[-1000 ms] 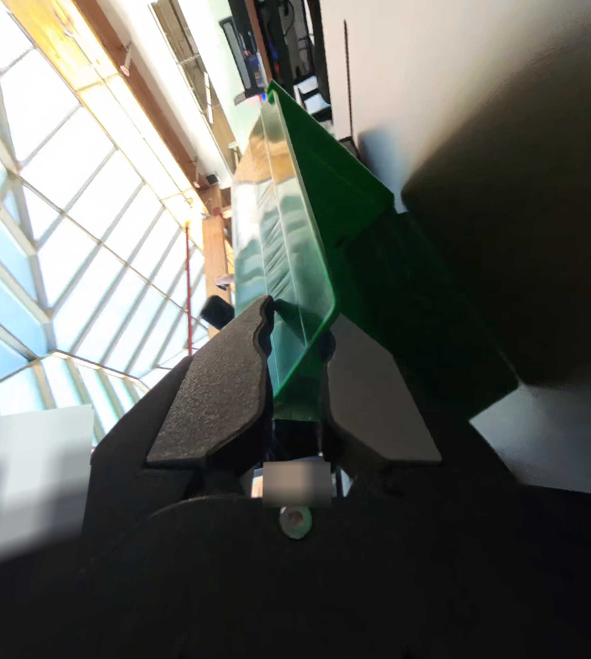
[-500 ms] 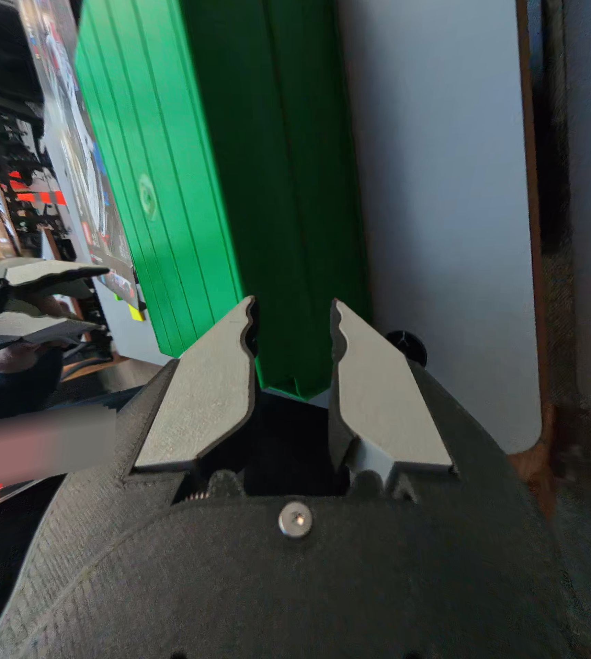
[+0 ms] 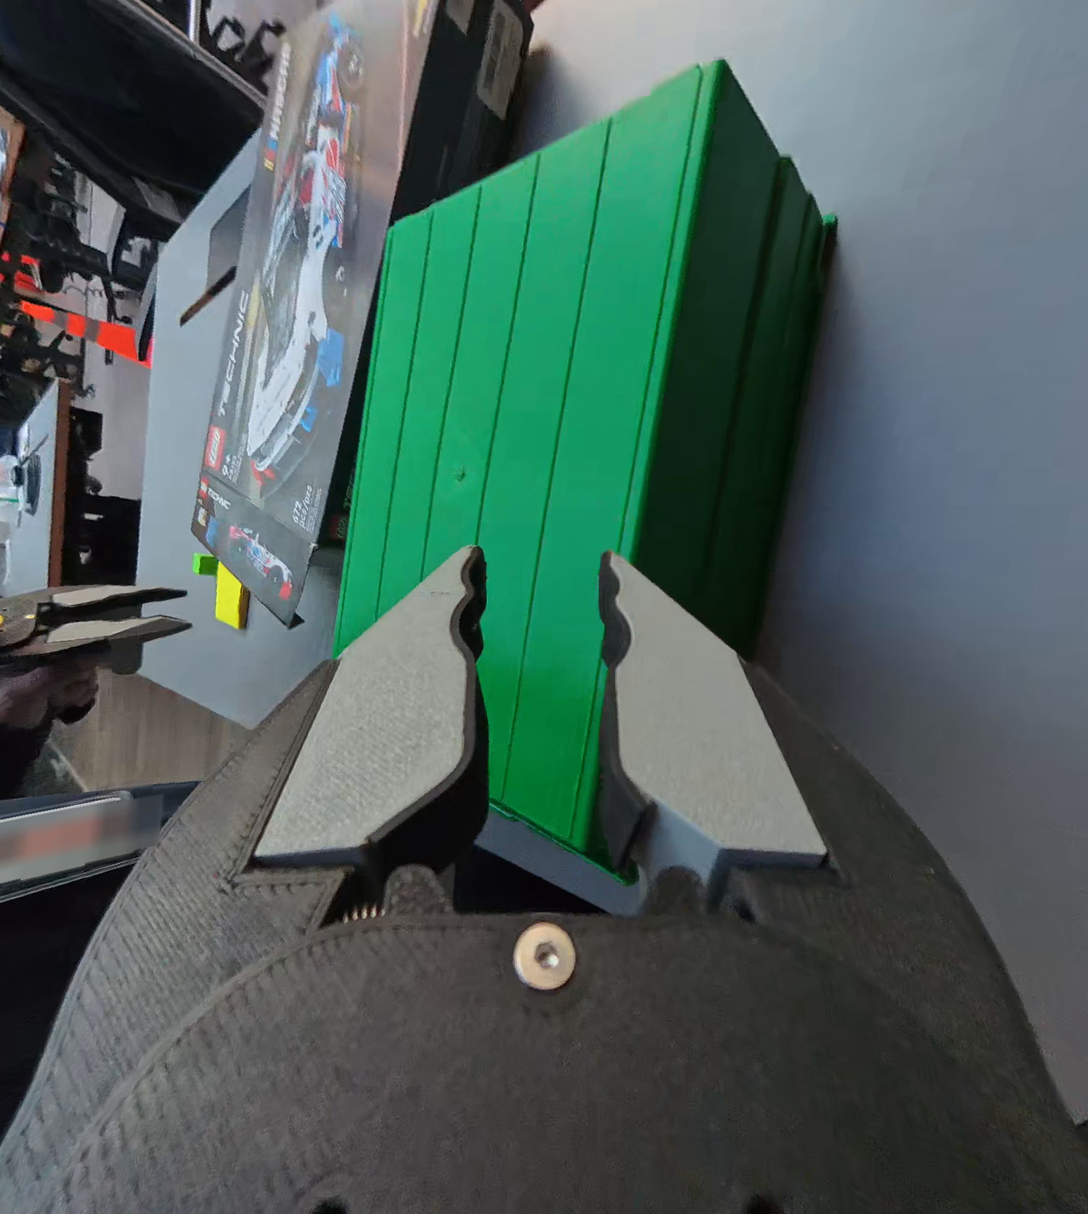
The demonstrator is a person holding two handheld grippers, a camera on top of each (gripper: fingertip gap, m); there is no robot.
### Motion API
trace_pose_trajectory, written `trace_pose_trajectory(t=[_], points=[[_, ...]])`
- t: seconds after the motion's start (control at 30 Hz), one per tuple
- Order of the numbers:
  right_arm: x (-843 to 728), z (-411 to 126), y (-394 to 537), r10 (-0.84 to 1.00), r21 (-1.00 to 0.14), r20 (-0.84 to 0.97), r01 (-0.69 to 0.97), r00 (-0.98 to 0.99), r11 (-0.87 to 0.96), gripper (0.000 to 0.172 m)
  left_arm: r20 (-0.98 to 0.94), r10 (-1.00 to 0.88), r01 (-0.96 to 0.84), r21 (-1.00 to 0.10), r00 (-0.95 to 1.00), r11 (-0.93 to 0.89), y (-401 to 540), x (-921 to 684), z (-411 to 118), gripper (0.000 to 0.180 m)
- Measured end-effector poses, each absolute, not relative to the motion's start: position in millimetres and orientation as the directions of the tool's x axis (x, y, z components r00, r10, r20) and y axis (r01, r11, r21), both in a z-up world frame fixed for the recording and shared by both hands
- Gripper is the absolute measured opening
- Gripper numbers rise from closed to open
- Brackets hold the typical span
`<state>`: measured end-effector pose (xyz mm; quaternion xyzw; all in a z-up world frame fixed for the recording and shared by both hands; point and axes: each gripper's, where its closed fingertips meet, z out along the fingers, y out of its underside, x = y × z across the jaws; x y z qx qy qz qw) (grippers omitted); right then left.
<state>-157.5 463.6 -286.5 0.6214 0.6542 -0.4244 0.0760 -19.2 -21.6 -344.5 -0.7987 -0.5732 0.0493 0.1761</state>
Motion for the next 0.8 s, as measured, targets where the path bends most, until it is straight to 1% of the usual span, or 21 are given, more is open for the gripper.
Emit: trace_pose_trajectory(t=[0.07,0.13,0.2,0.27,0.33,0.4,0.5,0.6,0.67,0.7,0.73,0.8], points=[[-154.5,-271.2,452.4,0.771,-0.508,-0.595,0.85,-0.228,-0.14,0.031,0.078,0.959,0.915,-0.328,0.274,-0.235,-76.1,-26.2,-354.6,0.048],[-146.9,-257.3,433.9,0.797,-0.552,-0.555,0.822,-0.237,-0.14,0.03,0.048,0.965,0.92,-0.317,0.259,-0.231,-113.7,-35.6,-367.0,0.048],[-135.5,-243.2,406.9,0.81,-0.585,-0.538,0.796,-0.234,-0.158,0.028,0.075,0.956,0.917,-0.312,0.285,-0.249,-128.3,-45.0,-380.5,0.051],[-122.9,-230.3,372.5,0.808,-0.607,-0.54,0.774,-0.236,-0.18,0.027,0.1,0.939,0.901,-0.33,0.33,-0.282,-130.5,-56.6,-390.3,0.052],[-109.3,-224.9,335.0,0.801,-0.607,-0.541,0.778,-0.254,-0.164,0.027,0.093,0.925,0.883,-0.346,0.368,-0.317,-131.7,-68.0,-397.2,0.049],[-95.9,-227.3,301.2,0.806,-0.591,-0.523,0.8,-0.279,-0.107,0.027,0.047,0.921,0.869,-0.354,0.386,-0.346,-137.9,-79.0,-401.6,0.043],[-77.2,-226.6,249.5,0.782,-0.588,-0.513,0.808,-0.355,-0.02,0.026,0.012,0.9,0.85,-0.335,0.436,-0.407,-143.6,-85.2,-403.8,0.03],[-60.6,-240.8,201.5,0.754,-0.575,-0.477,0.809,-0.451,0.12,0.028,0.044,0.878,0.831,-0.349,0.476,-0.433,-144.2,-85.5,-402.9,0.029],[-50.9,-252.4,172.8,0.724,-0.55,-0.472,0.809,-0.504,0.205,0.03,0.047,0.882,0.83,-0.367,0.468,-0.421,-147.4,-86.1,-401.6,0.033],[-47.0,-255.3,160.5,0.704,-0.547,-0.471,0.802,-0.532,0.24,0.03,0.045,0.888,0.834,-0.368,0.457,-0.411,-149.4,-86.4,-401.7,0.042],[-43.6,-257.3,150.7,0.686,-0.545,-0.469,0.793,-0.556,0.271,0.029,0.053,0.893,0.844,-0.357,0.447,-0.401,-149.9,-84.9,-403.4,0.048],[-40.1,-259.9,140.2,0.669,-0.539,-0.46,0.782,-0.584,0.313,0.027,0.071,0.897,0.859,-0.332,0.435,-0.39,-148.0,-81.7,-409.4,0.051]])
